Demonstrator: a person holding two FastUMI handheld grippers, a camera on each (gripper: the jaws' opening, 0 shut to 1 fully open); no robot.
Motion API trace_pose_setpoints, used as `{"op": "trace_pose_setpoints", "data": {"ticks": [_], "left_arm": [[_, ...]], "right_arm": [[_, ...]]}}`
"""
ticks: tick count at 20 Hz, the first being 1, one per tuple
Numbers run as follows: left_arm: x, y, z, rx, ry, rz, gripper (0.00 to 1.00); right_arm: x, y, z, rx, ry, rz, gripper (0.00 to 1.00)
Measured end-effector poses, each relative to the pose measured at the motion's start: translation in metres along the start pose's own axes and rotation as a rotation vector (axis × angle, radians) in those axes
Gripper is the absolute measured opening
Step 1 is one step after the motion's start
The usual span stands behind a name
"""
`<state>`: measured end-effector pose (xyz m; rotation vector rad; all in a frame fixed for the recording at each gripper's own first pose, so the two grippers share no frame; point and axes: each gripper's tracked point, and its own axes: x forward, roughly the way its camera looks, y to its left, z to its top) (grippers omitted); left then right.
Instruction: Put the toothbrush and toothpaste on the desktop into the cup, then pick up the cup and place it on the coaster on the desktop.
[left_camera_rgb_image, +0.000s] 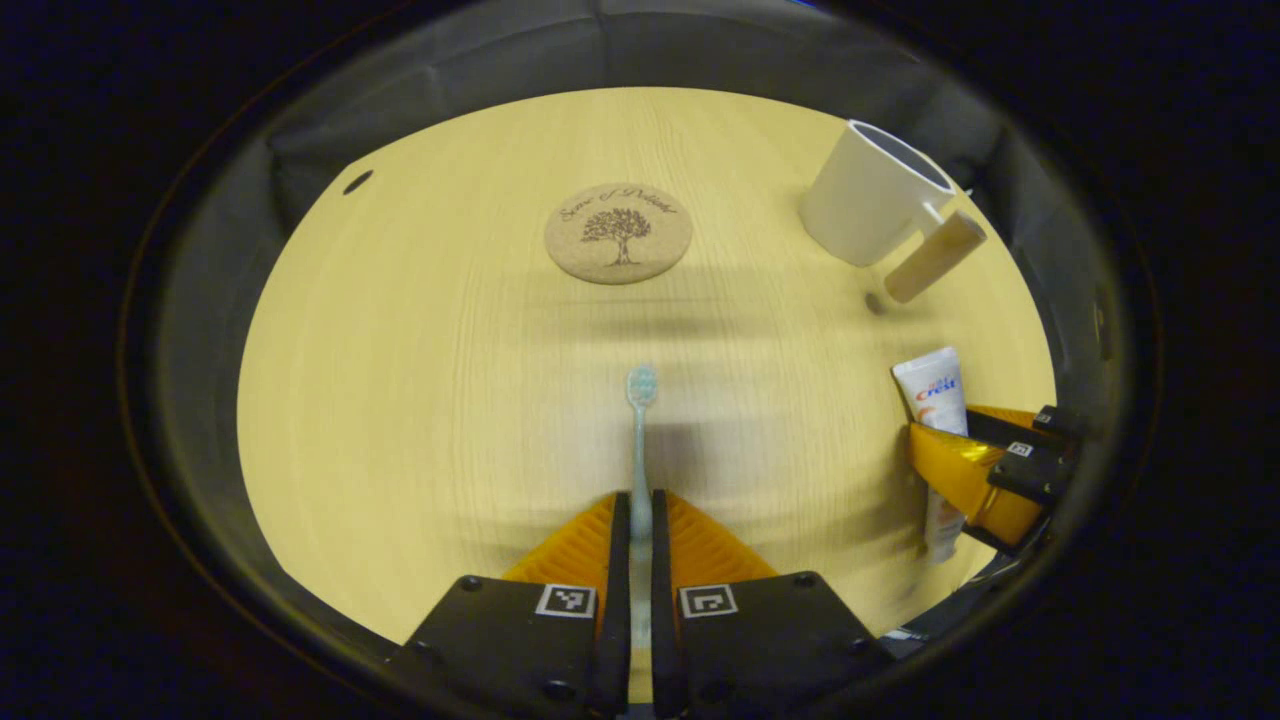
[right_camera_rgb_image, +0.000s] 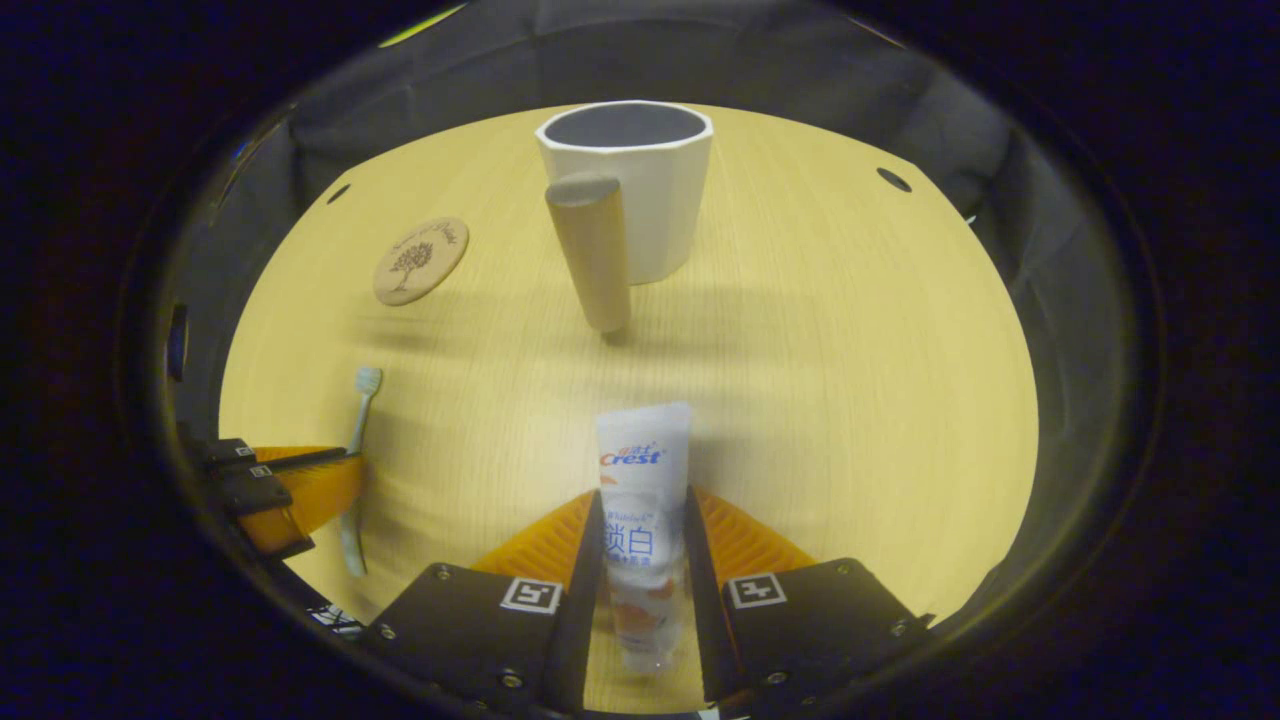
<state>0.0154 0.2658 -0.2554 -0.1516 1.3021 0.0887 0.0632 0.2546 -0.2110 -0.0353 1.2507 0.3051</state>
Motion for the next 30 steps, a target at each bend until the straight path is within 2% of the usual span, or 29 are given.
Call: {"op": "trace_pose_setpoints", "data": {"ticks": [3, 5, 6, 8, 17, 21, 26, 27, 30], "left_arm": [[-0.002, 0.000, -0.001, 0.025, -0.012, -0.009, 0.19], [-0.002, -0.001, -0.001, 0.054, -0.026, -0.016, 0.12], [-0.003, 0.000, -0.001, 0.063, -0.033, -0.017, 0.12], [-0.003, 0.001, -0.001, 0.067, -0.050, -0.019, 0.13], [-0.019, 0.006, 0.007, -0.013, -0.185, -0.066, 0.12], [-0.038, 0.018, 0.012, -0.051, -0.271, -0.062, 0.12], [-0.056, 0.024, 0.019, -0.111, -0.364, -0.073, 0.10], [-0.060, 0.025, 0.021, -0.121, -0.381, -0.074, 0.12], [-0.067, 0.027, 0.027, -0.143, -0.419, -0.087, 0.10]], "right_arm": [[0.000, -0.001, 0.001, 0.015, -0.016, 0.014, 0.40], [-0.001, -0.002, 0.004, 0.038, -0.038, 0.033, 0.37], [-0.002, -0.001, 0.005, 0.053, -0.041, 0.046, 0.33], [-0.003, 0.001, 0.005, 0.074, -0.049, 0.079, 0.33], [-0.023, 0.012, 0.012, 0.064, -0.206, 0.196, 0.33], [-0.043, 0.020, 0.020, 0.056, -0.309, 0.241, 0.32], [-0.072, 0.023, 0.034, 0.041, -0.432, 0.260, 0.32], [-0.077, 0.022, 0.037, 0.053, -0.447, 0.255, 0.22], [-0.083, 0.027, 0.043, 0.060, -0.462, 0.289, 0.22]]}}
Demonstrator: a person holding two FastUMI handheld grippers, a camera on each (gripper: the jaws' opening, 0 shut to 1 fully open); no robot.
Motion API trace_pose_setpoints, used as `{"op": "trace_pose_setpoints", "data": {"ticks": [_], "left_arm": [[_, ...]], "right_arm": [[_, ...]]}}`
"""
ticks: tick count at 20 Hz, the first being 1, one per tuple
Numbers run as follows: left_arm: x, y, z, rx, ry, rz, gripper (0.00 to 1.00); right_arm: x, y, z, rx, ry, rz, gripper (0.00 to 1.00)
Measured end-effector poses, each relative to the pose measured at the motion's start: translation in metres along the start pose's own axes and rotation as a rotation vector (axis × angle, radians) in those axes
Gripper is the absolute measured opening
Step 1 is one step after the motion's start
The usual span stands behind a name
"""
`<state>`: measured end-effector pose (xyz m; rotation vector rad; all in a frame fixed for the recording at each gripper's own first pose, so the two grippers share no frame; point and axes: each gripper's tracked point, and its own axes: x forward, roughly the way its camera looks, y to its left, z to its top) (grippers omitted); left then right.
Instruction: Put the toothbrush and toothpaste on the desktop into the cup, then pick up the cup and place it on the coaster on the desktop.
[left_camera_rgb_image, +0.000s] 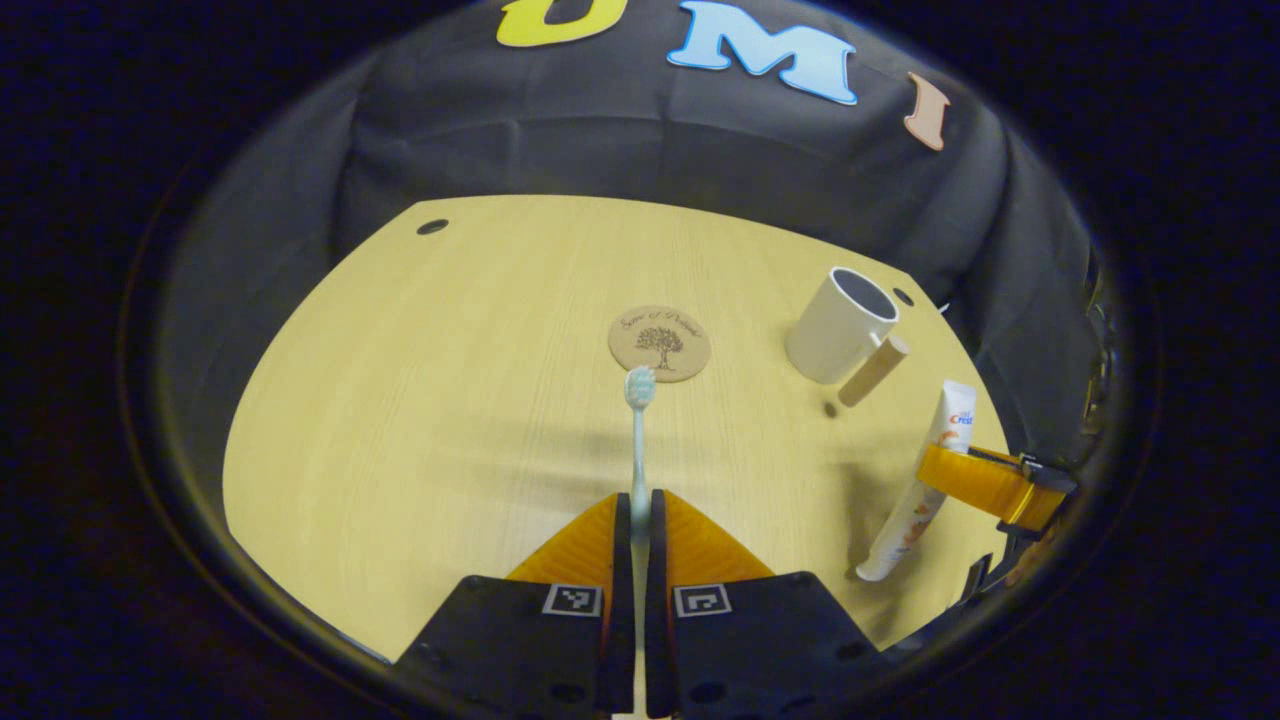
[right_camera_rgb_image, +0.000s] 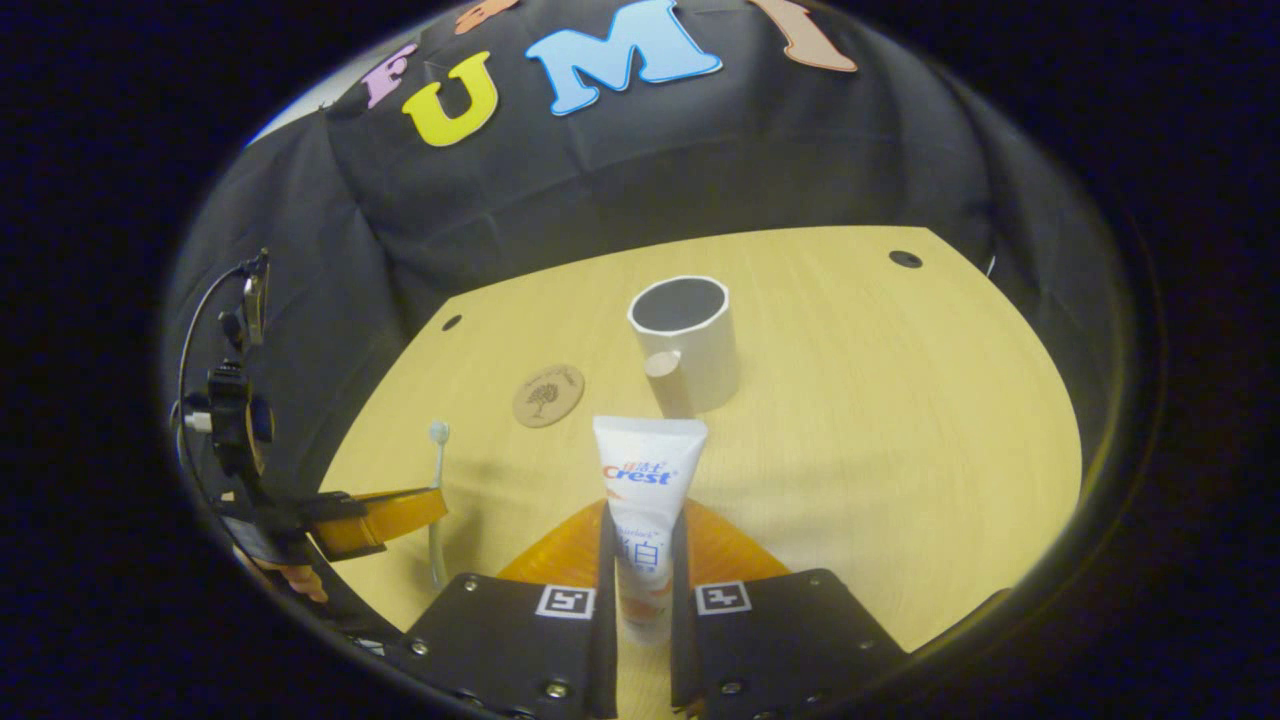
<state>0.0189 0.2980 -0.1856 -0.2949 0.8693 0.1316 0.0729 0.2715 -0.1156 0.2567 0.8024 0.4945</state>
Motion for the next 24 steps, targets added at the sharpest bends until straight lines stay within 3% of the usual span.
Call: {"op": "trace_pose_setpoints", "data": {"ticks": [9, 18, 24], "left_arm": [[-0.014, -0.019, 0.057, 0.028, -0.190, -0.056, 0.10], [-0.017, -0.034, 0.102, 0.018, -0.280, -0.095, 0.12], [-0.020, -0.038, 0.123, 0.023, -0.330, -0.096, 0.12]], "right_arm": [[-0.028, 0.018, 0.085, -0.010, -0.243, 0.023, 0.22], [-0.019, 0.027, 0.163, -0.052, -0.439, 0.027, 0.22], [0.003, 0.014, 0.201, -0.087, -0.561, -0.040, 0.22]]}}
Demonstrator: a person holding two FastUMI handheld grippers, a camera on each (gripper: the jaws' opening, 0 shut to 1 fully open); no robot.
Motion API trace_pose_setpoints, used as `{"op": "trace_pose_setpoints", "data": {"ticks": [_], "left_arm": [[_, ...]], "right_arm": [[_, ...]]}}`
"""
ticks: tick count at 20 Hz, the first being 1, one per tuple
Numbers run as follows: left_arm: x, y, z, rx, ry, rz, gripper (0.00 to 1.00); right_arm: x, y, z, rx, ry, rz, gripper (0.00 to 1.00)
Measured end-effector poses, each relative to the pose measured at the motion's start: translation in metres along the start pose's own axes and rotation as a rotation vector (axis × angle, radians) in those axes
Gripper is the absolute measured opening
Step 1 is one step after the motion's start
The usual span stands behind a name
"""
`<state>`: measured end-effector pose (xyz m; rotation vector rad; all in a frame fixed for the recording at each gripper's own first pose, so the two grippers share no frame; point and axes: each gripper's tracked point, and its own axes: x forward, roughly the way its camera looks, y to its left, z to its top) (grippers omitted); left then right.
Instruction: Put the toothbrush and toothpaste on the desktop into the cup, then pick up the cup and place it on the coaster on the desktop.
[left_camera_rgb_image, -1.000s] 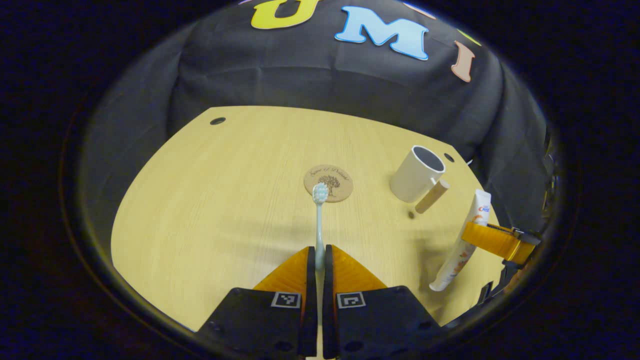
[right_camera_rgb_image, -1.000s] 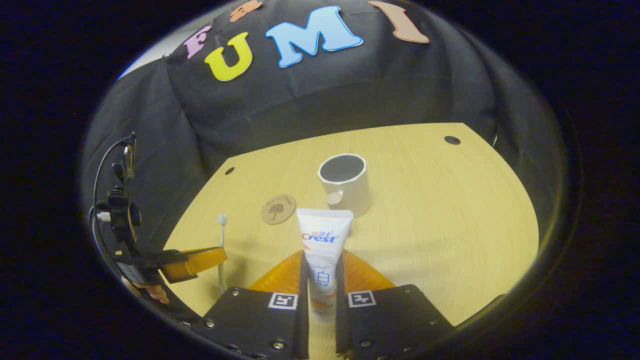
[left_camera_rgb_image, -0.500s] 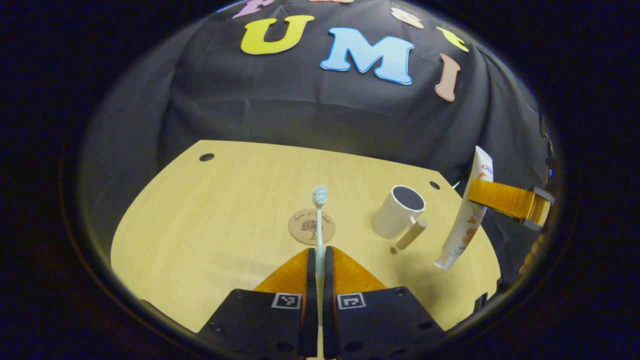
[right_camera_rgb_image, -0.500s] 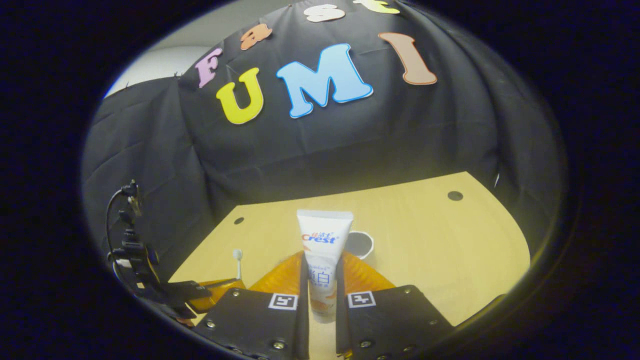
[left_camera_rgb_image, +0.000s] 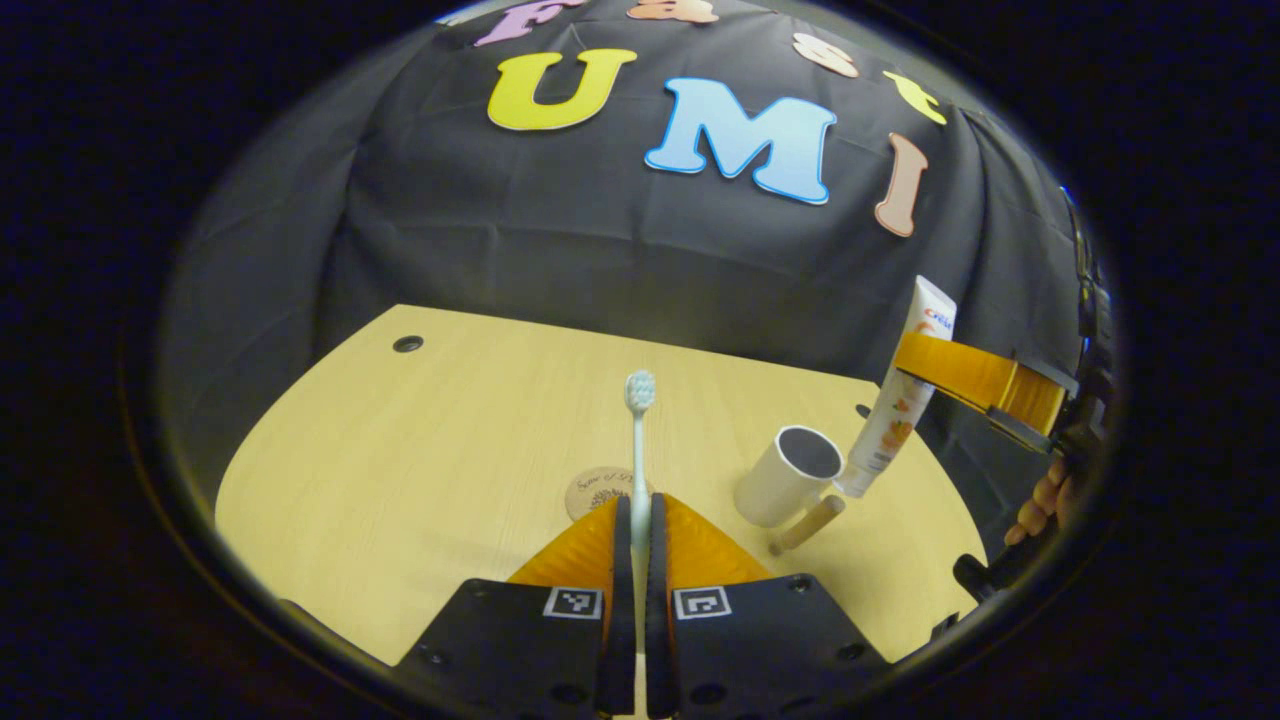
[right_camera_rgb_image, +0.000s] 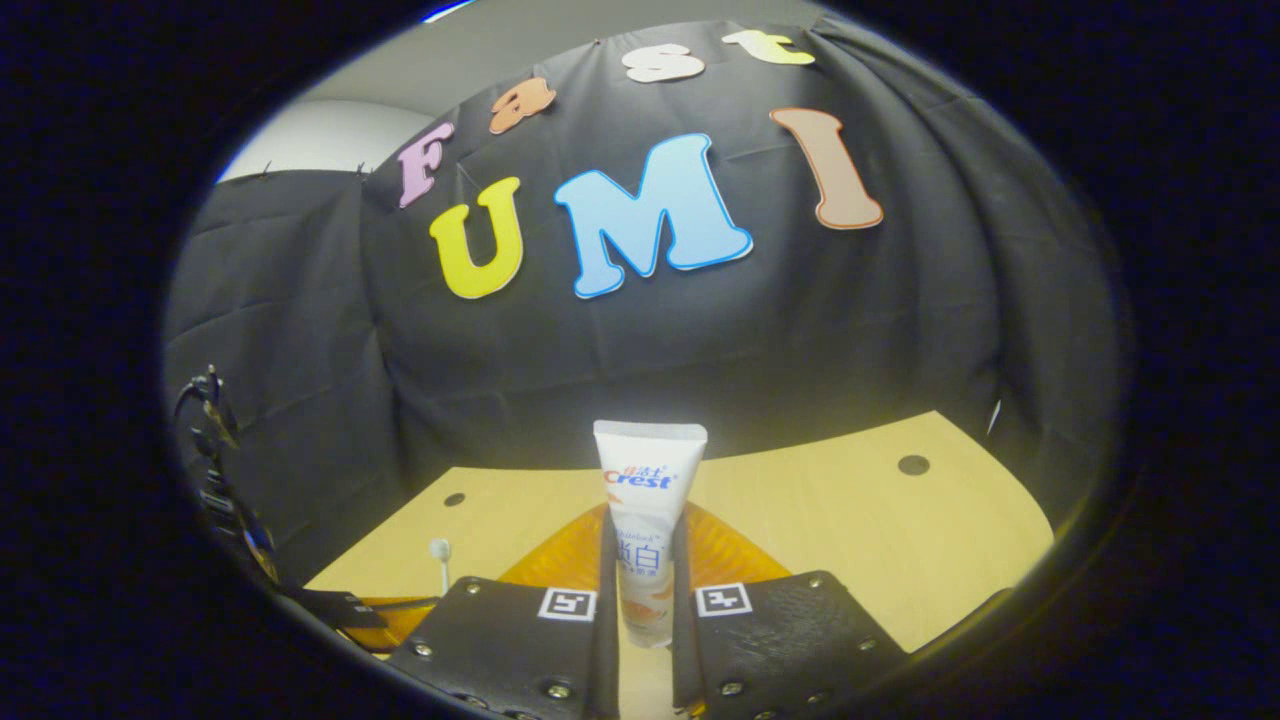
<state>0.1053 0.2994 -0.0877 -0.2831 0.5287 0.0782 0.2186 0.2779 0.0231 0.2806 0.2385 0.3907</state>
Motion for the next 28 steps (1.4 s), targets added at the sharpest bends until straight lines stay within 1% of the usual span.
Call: {"op": "trace_pose_setpoints", "data": {"ticks": [4, 6, 8, 11, 14, 17, 22, 25, 26, 27, 28], "left_arm": [[-0.003, 0.002, 0.008, 0.019, -0.025, 0.005, 0.12], [-0.005, 0.001, 0.011, 0.019, -0.034, 0.007, 0.12], [-0.004, -0.001, 0.011, 0.022, -0.033, 0.006, 0.12], [-0.006, 0.000, 0.012, 0.029, -0.037, 0.005, 0.12], [-0.004, -0.001, 0.011, 0.032, -0.032, 0.004, 0.12], [-0.005, -0.003, 0.010, 0.028, -0.031, 0.002, 0.12], [-0.003, -0.007, 0.008, 0.021, -0.030, -0.003, 0.12], [-0.002, -0.010, 0.009, 0.012, -0.037, -0.011, 0.12], [-0.001, -0.011, 0.010, 0.012, -0.039, -0.015, 0.12], [0.000, -0.011, 0.011, 0.012, -0.045, -0.020, 0.12], [0.001, -0.014, 0.013, 0.013, -0.052, -0.029, 0.12]], "right_arm": [[0.021, -0.010, 0.009, -0.027, -0.062, -0.033, 0.22], [0.034, -0.014, 0.003, -0.054, -0.064, -0.044, 0.21], [0.046, -0.018, -0.013, -0.077, -0.033, -0.052, 0.21], [0.057, -0.021, -0.041, -0.083, 0.051, -0.050, 0.21], [0.061, -0.024, -0.061, -0.102, 0.118, -0.048, 0.23], [0.062, -0.027, -0.075, -0.129, 0.161, -0.057, 0.29], [0.061, -0.034, -0.100, -0.158, 0.254, -0.065, 0.33], [0.060, -0.032, -0.101, -0.183, 0.261, -0.069, 0.34], [0.059, -0.032, -0.100, -0.190, 0.259, -0.067, 0.42], [0.057, -0.031, -0.098, -0.198, 0.258, -0.069, 0.40], [0.055, -0.034, -0.097, -0.209, 0.257, -0.083, 0.40]]}}
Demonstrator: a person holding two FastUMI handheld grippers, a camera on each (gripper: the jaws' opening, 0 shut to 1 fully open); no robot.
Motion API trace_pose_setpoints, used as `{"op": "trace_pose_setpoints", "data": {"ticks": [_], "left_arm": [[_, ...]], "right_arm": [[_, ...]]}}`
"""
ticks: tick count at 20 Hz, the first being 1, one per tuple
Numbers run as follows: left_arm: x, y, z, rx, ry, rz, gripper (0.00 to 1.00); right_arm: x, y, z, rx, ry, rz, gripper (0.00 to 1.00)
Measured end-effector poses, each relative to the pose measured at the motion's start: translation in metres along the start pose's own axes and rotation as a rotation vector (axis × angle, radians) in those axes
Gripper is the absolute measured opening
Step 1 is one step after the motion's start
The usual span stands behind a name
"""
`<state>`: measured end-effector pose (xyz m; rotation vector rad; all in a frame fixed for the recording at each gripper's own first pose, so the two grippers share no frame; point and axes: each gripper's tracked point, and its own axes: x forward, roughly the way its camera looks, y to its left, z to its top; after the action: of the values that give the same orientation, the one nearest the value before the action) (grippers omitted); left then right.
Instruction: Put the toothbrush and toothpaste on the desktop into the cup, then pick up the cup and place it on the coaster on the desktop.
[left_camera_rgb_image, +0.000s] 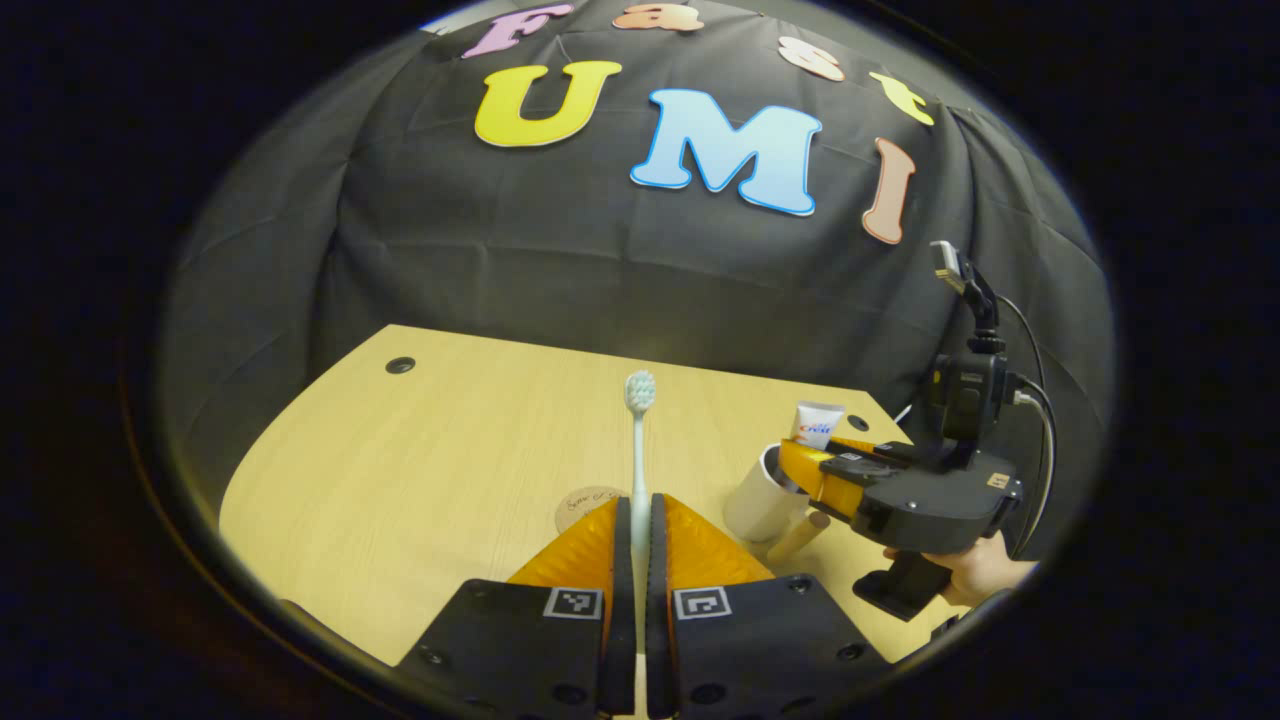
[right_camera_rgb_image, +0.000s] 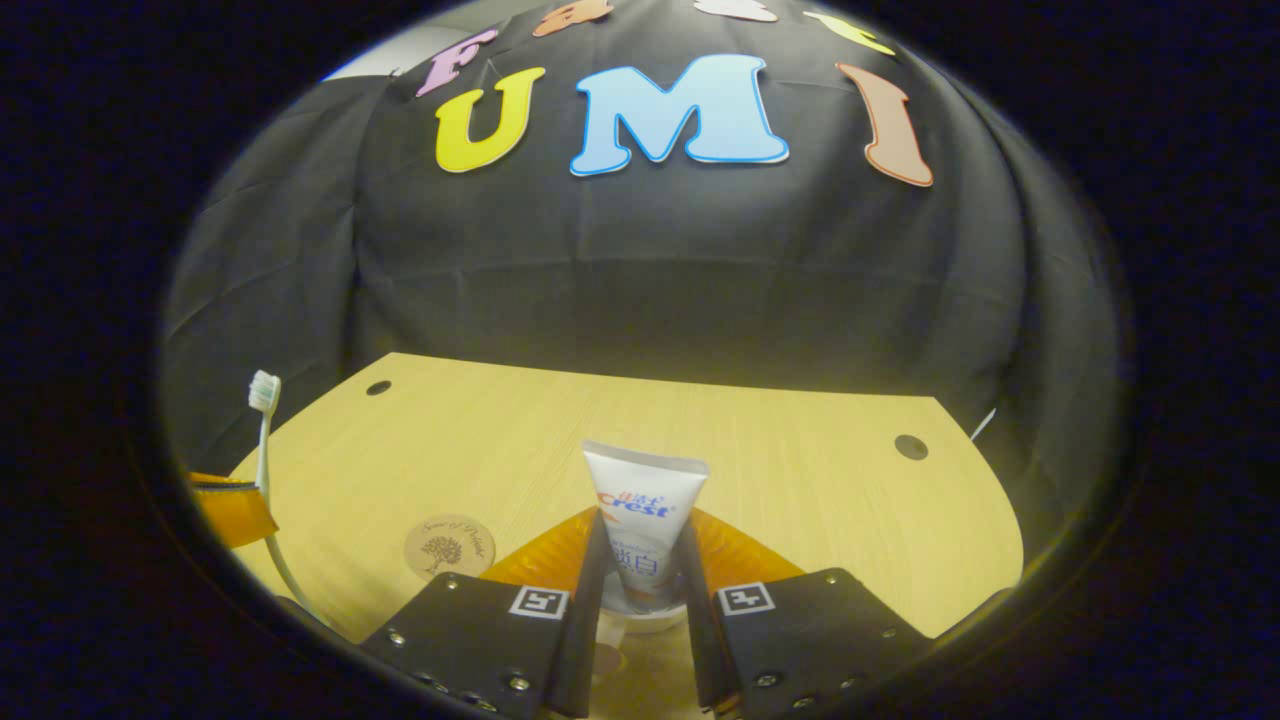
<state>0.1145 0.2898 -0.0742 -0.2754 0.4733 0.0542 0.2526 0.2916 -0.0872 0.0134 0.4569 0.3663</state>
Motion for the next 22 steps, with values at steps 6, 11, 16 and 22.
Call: {"op": "trace_pose_setpoints", "data": {"ticks": [6, 11, 16, 22], "left_arm": [[0.019, -0.017, 0.012, -0.024, -0.048, -0.066, 0.12], [0.042, -0.041, 0.038, -0.036, -0.128, -0.153, 0.12], [0.060, -0.072, 0.072, -0.026, -0.253, -0.262, 0.11], [0.087, -0.110, 0.090, -0.043, -0.344, -0.379, 0.11]], "right_arm": [[-0.033, -0.003, 0.025, 0.019, -0.058, 0.004, 0.84], [-0.079, -0.025, 0.052, 0.046, -0.150, -0.049, 0.84], [-0.114, -0.051, 0.061, 0.078, -0.192, -0.132, 0.84], [-0.131, -0.065, 0.042, 0.091, -0.148, -0.199, 0.84]]}}
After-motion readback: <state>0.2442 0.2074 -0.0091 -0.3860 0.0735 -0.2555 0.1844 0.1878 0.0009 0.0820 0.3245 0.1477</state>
